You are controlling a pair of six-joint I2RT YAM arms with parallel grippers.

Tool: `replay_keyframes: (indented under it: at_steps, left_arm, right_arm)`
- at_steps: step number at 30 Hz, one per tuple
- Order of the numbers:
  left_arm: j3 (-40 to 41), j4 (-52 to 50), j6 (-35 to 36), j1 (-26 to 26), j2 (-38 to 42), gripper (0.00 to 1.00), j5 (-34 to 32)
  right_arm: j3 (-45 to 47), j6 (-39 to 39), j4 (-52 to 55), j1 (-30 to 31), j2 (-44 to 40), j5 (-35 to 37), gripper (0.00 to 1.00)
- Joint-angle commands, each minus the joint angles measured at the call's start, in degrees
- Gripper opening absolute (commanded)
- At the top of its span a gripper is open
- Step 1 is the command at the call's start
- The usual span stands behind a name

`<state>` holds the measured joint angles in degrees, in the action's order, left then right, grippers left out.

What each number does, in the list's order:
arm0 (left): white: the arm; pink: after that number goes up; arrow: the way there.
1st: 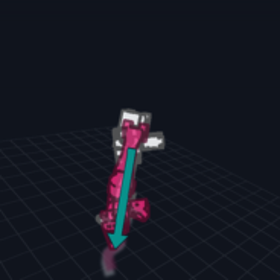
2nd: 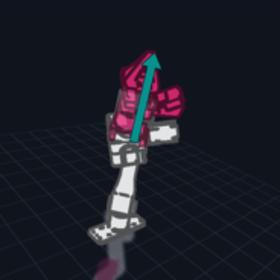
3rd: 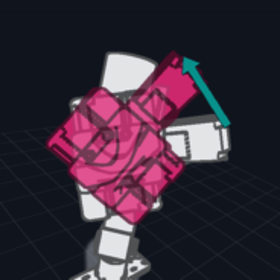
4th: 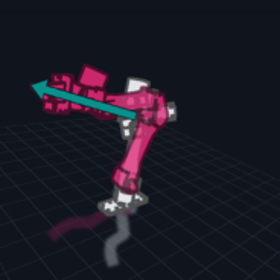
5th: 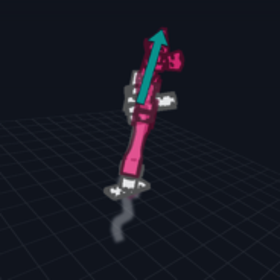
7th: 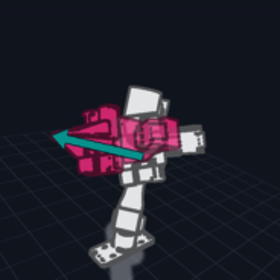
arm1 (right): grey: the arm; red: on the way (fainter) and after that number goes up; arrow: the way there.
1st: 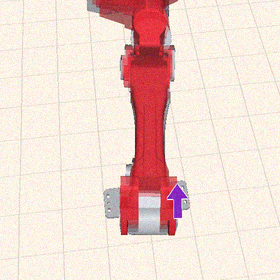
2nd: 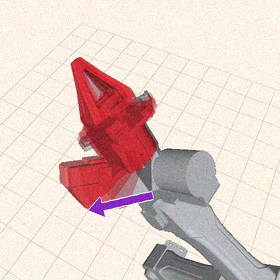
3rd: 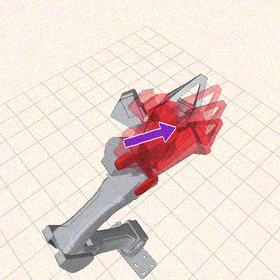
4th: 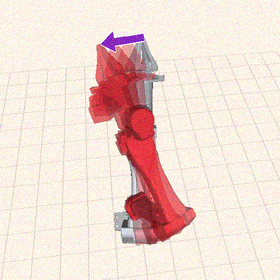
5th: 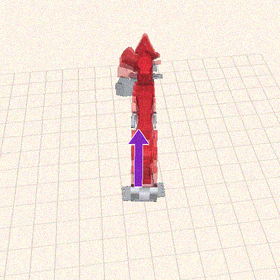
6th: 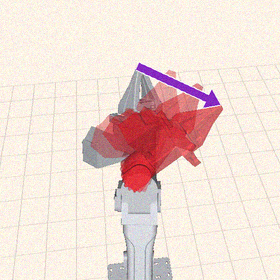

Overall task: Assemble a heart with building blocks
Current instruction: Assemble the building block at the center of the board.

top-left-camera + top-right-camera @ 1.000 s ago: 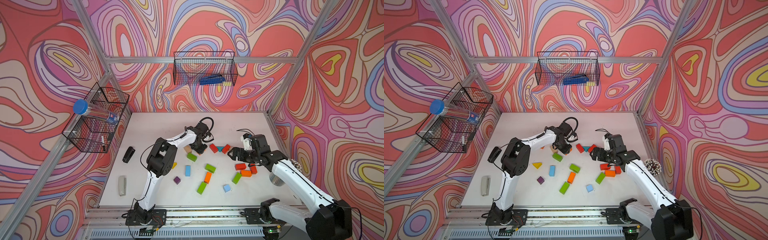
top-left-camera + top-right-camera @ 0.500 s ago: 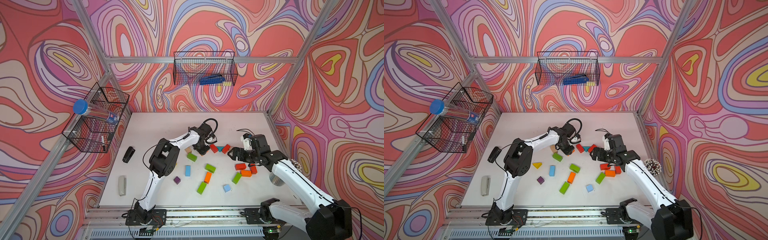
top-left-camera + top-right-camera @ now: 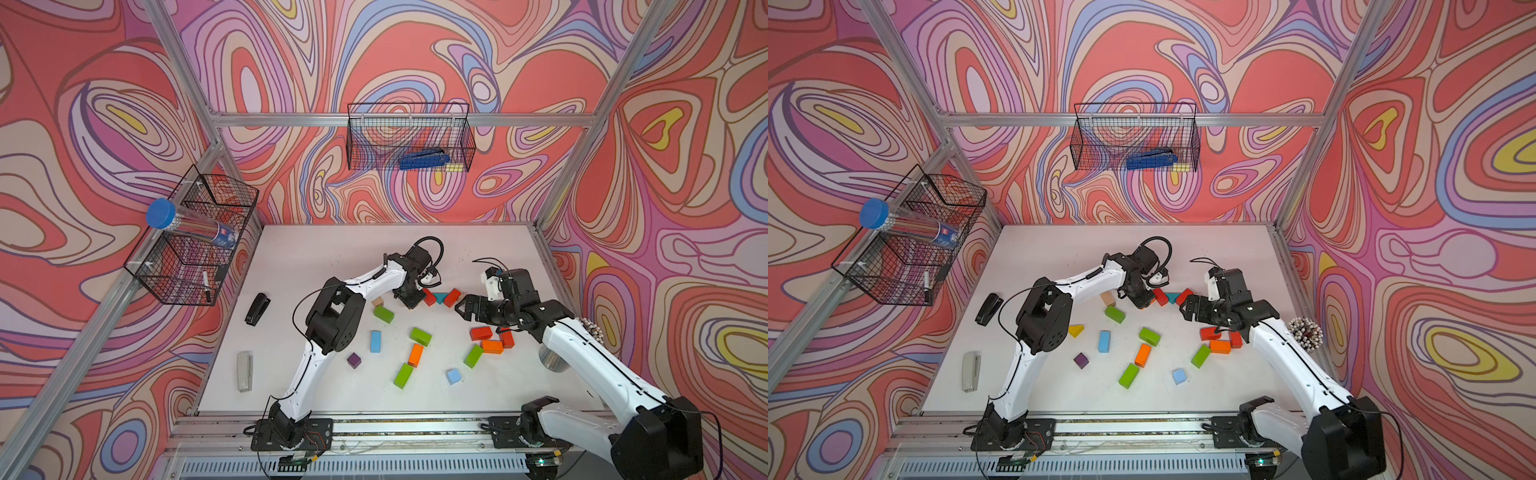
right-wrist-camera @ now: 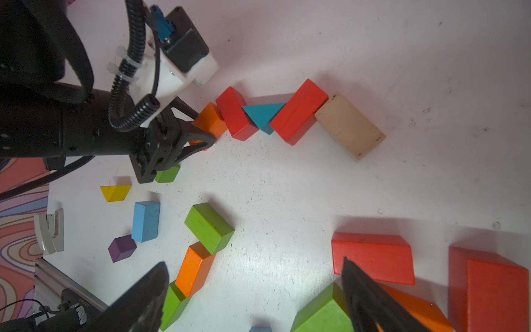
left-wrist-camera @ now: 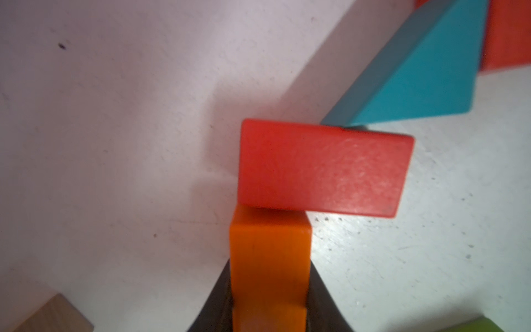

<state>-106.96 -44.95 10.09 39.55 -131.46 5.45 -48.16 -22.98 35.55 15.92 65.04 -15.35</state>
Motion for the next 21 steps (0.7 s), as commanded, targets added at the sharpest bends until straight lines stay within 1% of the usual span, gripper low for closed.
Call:
replay_keyframes:
  at_steps: [1,3,5,12,21]
  left_arm:
    - [-0.8,-2.1,1.7,0.4,-2.0,0.15,-1.0]
    - [-0.8,-2.0,1.9,0.4,-2.0,0.19,-1.2]
    - [-1.0,-1.8,1.8,0.4,-2.1,0.19,-1.3]
    - [-1.3,-1.7,2.2,0.6,-2.5,0.17,-2.4]
    - [-1.0,-1.5,2.5,0.8,-2.7,0.18,-2.9]
  right_arm:
    - [0.3,0.6,-0.2,0.3,0.3,0.7,0.95]
    - [0.3,0.6,-0.2,0.3,0.4,0.7,0.95]
    - [0.3,0.6,-0.2,0.3,0.4,0.7,0.95]
    - [0.3,0.6,-0.3,0.3,0.6,1.0,0.95]
    - [0.6,0.6,-0.4,0.3,0.6,1.0,0.95]
